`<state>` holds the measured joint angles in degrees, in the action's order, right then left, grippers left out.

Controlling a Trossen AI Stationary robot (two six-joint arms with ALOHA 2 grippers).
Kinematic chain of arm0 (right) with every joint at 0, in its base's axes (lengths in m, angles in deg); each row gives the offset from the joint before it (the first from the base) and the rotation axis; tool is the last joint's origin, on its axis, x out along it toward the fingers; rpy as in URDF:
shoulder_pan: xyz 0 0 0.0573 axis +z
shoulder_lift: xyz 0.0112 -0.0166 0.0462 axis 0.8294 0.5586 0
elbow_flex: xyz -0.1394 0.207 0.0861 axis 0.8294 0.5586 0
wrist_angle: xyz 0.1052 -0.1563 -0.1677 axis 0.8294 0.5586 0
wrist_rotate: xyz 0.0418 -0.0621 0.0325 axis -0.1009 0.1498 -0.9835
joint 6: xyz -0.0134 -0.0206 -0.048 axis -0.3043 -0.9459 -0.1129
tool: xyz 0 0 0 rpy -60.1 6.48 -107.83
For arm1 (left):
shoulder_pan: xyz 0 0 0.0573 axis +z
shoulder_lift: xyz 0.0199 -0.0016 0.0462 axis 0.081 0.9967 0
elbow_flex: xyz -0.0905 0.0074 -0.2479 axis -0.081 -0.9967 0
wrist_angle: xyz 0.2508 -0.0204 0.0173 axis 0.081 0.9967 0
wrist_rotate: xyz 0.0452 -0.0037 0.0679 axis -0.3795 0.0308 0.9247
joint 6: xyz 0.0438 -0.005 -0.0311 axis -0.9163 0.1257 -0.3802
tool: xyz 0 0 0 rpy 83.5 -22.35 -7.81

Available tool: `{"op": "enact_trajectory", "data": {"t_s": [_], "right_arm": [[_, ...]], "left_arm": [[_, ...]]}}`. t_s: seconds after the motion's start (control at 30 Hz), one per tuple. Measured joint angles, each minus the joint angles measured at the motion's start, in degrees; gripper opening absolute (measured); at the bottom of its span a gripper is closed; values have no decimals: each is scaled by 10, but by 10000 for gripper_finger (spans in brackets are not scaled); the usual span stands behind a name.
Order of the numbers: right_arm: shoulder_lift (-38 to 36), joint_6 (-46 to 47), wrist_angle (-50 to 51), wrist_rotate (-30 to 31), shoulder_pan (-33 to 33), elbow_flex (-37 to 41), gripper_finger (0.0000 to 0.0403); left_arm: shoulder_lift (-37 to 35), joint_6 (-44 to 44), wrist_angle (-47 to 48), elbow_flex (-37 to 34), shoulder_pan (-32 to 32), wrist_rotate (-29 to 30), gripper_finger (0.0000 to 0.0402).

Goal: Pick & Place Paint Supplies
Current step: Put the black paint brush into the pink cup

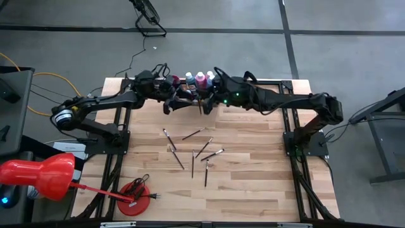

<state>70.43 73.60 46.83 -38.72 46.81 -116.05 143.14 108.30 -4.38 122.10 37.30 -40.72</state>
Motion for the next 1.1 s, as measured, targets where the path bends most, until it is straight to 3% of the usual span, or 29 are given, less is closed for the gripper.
{"op": "enact_trajectory", "data": {"t_s": [0.27, 0.47, 0.73, 0.87, 1.1], "right_arm": [[1, -27, -13, -73, -21, 0, 4], [21, -42, -60, -115, -32, 0, 4], [28, -41, -82, -113, -46, 0, 4], [29, -40, -81, -120, -52, 0, 4], [29, -38, -80, -126, -51, 0, 4]], "left_arm": [[4, 15, -12, 0, -13, 80, 252], [6, 9, -10, 27, -13, 86, 252], [7, 3, -3, 41, -13, 86, 243], [7, 3, -3, 41, -12, 87, 200], [7, -8, -4, 41, -12, 87, 72]]}}
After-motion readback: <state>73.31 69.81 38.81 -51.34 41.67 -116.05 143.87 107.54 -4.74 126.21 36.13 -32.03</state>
